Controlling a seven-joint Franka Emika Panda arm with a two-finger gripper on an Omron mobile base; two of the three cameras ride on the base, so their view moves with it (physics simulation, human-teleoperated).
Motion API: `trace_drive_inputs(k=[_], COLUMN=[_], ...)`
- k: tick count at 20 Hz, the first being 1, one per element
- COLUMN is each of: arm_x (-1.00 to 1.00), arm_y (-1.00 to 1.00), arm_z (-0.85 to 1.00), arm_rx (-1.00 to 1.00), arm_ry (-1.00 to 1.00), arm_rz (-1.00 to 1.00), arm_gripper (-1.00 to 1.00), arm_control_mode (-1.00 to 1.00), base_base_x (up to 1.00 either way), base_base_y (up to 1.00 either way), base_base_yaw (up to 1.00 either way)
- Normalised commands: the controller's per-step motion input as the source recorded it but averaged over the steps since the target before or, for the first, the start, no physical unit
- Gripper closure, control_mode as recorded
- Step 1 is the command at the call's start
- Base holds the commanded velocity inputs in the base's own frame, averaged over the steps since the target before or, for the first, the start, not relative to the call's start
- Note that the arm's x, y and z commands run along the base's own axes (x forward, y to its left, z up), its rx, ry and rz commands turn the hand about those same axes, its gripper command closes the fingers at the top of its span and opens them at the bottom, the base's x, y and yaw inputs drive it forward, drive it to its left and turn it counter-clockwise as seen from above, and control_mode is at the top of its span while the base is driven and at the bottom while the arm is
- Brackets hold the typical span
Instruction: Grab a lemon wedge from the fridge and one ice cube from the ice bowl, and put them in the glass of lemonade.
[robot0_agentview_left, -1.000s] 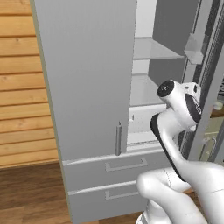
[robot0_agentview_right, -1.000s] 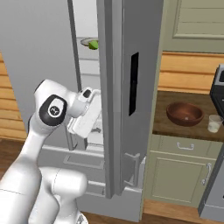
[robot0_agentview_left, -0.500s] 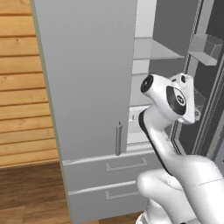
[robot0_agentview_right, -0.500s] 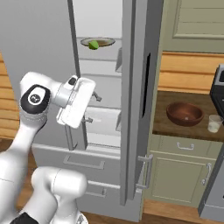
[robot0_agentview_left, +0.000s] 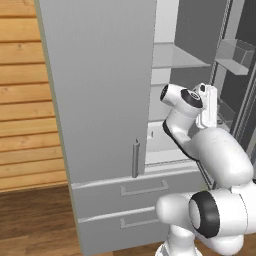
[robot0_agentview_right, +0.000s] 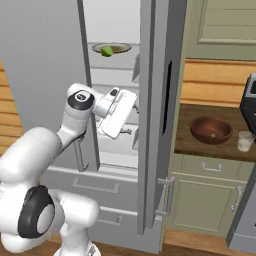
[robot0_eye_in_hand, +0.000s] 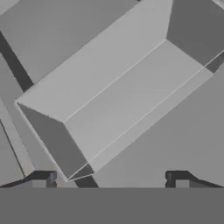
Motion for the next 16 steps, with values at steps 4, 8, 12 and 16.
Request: trace_drive_inputs(k=[4,8,12,16], arm_x=[0.19,0.22,0.03,0.0], arm_y=[-1.0,-0.74,0.24,1.0], arm_z=[-0.15,-0.02,0.05,0.07], arm_rx=[0.08,0.04,0.02,0.0], arm_ry=[0.0,0.0,-0.1,-0.39], arm_rz=[-0.09,-0.04,-0.06,-0.22], arm_gripper=[-1.0,-1.0,-1.0,-1.0], arm_control_mode=[-1.0,-1.0,-1.0,-1.0], base_base_x=[0.0,0.0,0.0,0.0], base_base_y=[0.0,0.0,0.0,0.0], base_base_yaw=[0.0,0.0,0.0,0.0])
